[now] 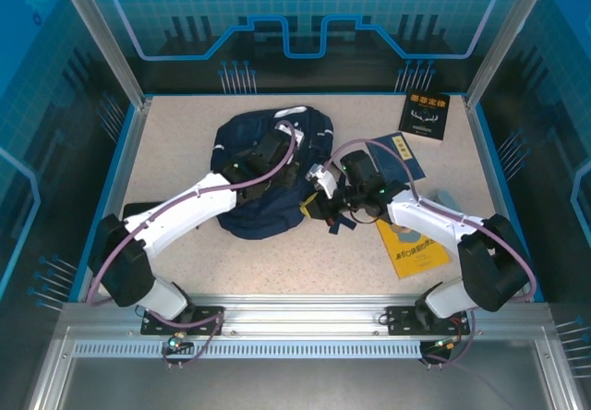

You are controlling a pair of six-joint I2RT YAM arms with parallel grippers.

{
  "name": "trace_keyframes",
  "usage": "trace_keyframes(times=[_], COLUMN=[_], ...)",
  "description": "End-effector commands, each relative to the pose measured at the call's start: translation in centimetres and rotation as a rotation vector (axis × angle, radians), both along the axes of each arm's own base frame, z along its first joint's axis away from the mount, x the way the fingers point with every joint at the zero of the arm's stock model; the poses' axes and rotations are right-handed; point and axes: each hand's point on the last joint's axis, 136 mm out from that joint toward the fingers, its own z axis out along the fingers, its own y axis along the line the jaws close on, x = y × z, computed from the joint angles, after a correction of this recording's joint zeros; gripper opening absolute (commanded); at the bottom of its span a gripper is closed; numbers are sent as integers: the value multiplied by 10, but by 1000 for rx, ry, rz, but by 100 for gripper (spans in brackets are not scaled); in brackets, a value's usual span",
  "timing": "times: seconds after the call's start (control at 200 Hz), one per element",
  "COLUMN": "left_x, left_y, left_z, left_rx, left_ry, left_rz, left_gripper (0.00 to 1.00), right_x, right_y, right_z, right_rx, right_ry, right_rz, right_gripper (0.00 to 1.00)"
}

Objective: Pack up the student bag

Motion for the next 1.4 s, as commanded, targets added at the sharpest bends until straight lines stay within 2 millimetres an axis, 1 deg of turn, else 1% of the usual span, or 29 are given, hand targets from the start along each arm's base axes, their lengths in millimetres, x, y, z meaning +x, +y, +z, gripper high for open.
trace_keyframes(times=[0.0,0.075,0.15,0.21,0.25,0.325,0.42,0.51,0.575,0.645,0.695,0.83,0.875,0.92,0.93,0.94,1.106,1.186,1.321,1.376,1.391], left_x=[26,26,23,20,18,14,9,6,5,4,4,2,2,2,2,1,0,-1,-1,-3,-2], left_y=[-18,-18,-18,-16,-15,-13,-11,-11,-10,-10,-10,-10,-11,-10,-10,-10,-10,-10,-8,-8,-8], left_z=[44,41,39,37,35,30,27,25,25,24,25,26,26,26,26,26,25,25,24,25,24], left_rx=[-165,-174,-174,-174,-176,-178,-191,-202,-205,-206,-207,-211,-213,-215,-214,-215,-219,-219,-217,-219,-218], left_ry=[-125,-117,-112,-108,-104,-99,-95,-91,-93,-92,-93,-91,-91,-91,-90,-88,-87,-87,-86,-85,-85], left_rz=[33,32,24,18,11,5,-7,-16,-15,-16,-17,-21,-22,-22,-23,-22,-27,-27,-22,-22,-21], left_gripper=[4,3,4,4,4,4,4,4,4,4,4,4,4,4,4,4,4,4,4,4,4], right_x=[-10,-6,-1,5,9,21,28,35,40,43,45,53,57,57,61,63,71,73,73,73,74], right_y=[13,11,5,-4,-12,-32,-46,-55,-60,-60,-56,-46,-44,-43,-41,-40,-28,-18,-7,-4,-2], right_z=[3,4,10,14,17,21,26,25,20,15,17,20,18,10,17,19,7,8,7,8,9], right_rx=[72,92,110,120,135,158,201,205,197,198,214,243,232,217,228,228,205,221,217,224,227], right_ry=[25,28,28,43,64,119,231,353,449,543,583,647,662,677,666,664,704,717,732,735,734], right_rz=[13,-27,-78,-144,-190,-312,-408,-512,-588,-629,-633,-630,-643,-647,-643,-643,-634,-603,-571,-558,-555], right_gripper=[0,0,0,8,15,34,53,61,67,70,72,71,69,67,67,66,53,46,41,35,31])
